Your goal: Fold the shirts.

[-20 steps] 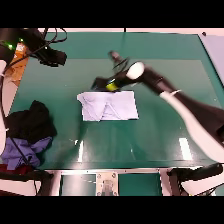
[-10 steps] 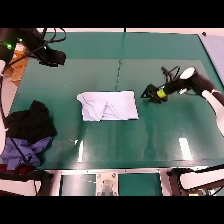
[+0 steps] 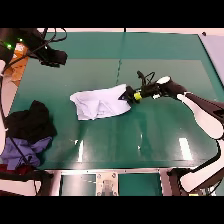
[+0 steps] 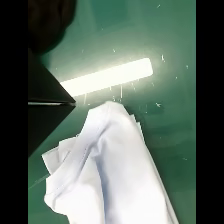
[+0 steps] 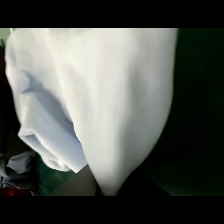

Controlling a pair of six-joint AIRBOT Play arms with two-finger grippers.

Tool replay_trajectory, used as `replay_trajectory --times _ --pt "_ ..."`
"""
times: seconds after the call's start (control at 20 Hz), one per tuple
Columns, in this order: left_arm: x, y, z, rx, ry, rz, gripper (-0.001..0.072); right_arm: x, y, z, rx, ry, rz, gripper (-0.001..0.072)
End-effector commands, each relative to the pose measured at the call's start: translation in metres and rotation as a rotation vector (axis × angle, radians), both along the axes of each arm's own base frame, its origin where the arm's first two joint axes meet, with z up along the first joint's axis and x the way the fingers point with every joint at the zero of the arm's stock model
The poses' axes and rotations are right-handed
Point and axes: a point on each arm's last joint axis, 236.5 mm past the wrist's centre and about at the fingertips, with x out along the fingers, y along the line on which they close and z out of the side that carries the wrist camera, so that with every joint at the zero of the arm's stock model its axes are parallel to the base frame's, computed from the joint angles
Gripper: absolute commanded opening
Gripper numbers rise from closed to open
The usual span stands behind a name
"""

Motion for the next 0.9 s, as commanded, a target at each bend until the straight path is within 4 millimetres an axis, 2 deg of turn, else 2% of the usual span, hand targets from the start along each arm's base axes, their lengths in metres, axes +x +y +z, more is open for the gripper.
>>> replay_trajectory --times 0.0,0.05,0.1,0.2,0.3,0.4,0.45,0.5,0.55,0.65,0.7,0.85 --pt "-0.001 0.0 -0.001 0.002 0.005 -0.005 0.0023 0.05 -0.044 0.071 -0.017 -0.156 -0.121 0.0012" --pt "-0.001 0.0 -0.001 0.003 0.004 -0.008 0.0023 0.062 -0.095 0.083 -0.098 -0.177 -0.211 0.0012" --pt "-0.001 0.0 -0.001 0.003 0.005 -0.008 0.0022 0.066 -0.148 0.092 -0.168 -0.179 -0.306 0.0012" --pt "0.0 0.0 0.0 0.002 0.002 -0.008 0.0022 0.055 -0.257 0.103 -0.268 -0.168 -0.497 0.0012" --pt "0.001 -0.001 0.0 0.0 -0.006 -0.009 0.0022 0.023 -0.352 0.099 -0.31 -0.125 -0.704 0.0012" --pt "0.002 -0.001 0.001 -0.002 -0.012 -0.009 0.0022 -0.025 -0.432 0.087 -0.341 -0.073 -0.893 0.0012" --pt "0.004 -0.002 0.002 -0.003 -0.018 -0.01 0.0023 -0.055 -0.469 0.078 -0.352 -0.027 -0.993 0.0013" --pt "0.005 -0.002 0.002 -0.005 -0.026 -0.011 0.0022 -0.085 -0.495 0.07 -0.341 0.02 -1.076 0.0014" --pt "0.006 -0.002 0.003 -0.002 -0.03 -0.021 0.0022 -0.115 -0.511 0.06 -0.325 0.068 -1.124 0.0014" --pt "0.007 -0.004 0.003 -0.004 -0.035 -0.037 0.0023 -0.164 -0.519 0.03 -0.311 0.17 -1.135 0.0014" --pt "0.007 -0.006 0.003 -0.009 -0.037 -0.039 0.0023 -0.18 -0.52 0.015 -0.3 0.218 -1.161 0.0014" --pt "0.006 -0.01 0.003 -0.026 -0.033 -0.051 0.0023 -0.229 -0.507 -0.028 -0.325 0.359 -1.175 0.0014"
